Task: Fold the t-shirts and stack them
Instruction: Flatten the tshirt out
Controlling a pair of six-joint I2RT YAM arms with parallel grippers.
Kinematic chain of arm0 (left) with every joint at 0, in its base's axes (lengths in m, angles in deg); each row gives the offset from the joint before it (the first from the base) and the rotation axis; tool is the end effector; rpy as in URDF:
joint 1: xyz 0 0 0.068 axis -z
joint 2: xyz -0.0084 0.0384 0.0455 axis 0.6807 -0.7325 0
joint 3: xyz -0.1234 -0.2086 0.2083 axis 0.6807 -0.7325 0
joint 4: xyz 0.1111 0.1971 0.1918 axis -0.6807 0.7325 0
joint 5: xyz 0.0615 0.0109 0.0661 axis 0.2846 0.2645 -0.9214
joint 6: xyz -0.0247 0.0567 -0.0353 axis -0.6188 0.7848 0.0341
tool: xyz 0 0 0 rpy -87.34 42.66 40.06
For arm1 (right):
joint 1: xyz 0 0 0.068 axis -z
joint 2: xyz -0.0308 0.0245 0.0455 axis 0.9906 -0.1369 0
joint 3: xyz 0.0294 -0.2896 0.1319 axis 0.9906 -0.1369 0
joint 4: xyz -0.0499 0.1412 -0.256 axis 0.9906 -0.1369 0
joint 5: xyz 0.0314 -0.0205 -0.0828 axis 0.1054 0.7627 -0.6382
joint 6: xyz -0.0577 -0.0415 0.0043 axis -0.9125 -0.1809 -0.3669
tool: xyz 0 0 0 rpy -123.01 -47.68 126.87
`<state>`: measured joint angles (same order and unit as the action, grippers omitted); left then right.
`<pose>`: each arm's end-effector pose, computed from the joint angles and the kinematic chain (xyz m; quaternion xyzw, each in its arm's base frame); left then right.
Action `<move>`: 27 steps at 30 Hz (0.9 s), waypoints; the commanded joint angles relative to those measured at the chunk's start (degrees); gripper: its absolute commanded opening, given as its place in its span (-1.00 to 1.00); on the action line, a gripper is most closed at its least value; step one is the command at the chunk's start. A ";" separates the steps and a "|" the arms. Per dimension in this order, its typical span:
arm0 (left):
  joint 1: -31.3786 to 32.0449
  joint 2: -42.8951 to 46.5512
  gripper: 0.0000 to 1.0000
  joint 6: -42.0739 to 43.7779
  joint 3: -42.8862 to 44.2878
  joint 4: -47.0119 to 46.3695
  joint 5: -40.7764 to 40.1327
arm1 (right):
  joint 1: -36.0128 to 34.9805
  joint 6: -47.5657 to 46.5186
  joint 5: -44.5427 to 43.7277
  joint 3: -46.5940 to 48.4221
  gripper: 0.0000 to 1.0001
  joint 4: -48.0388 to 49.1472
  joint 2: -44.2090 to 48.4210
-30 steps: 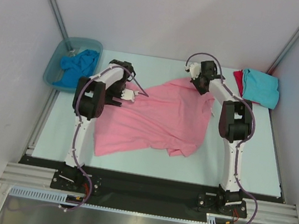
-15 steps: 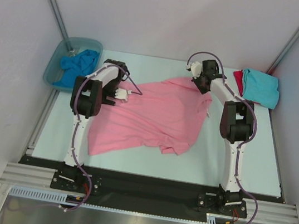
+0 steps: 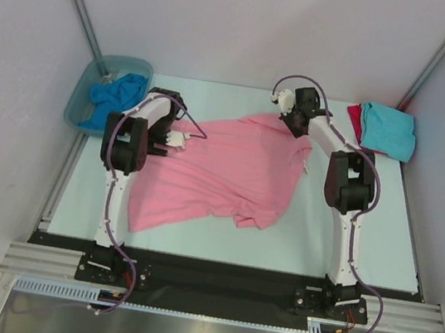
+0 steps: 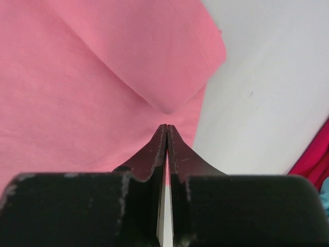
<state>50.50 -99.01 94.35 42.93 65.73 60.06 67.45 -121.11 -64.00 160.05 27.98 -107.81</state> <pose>0.5205 -0.0447 0.1129 -0.6220 -0.7491 -0.1446 0.1763 0.5832 0.1501 0.1902 -0.4025 0.8471 -0.0871 0.3360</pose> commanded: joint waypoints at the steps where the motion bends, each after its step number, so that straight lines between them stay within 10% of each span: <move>1: -5.22 -5.46 0.68 -2.50 -4.59 2.00 -7.52 | -1.93 0.41 0.35 4.16 -0.89 2.53 2.13; 15: -5.66 -5.55 0.99 -3.82 -3.71 1.91 -11.48 | -5.71 -1.70 -1.32 7.34 -0.56 6.83 -4.47; 27: -4.87 0.95 0.99 -3.64 3.59 0.15 -9.37 | -3.43 -1.88 -3.87 8.83 -0.76 7.27 -9.65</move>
<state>47.98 -99.28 92.49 44.96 67.05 57.87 62.75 -122.77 -66.10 166.55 34.04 -115.79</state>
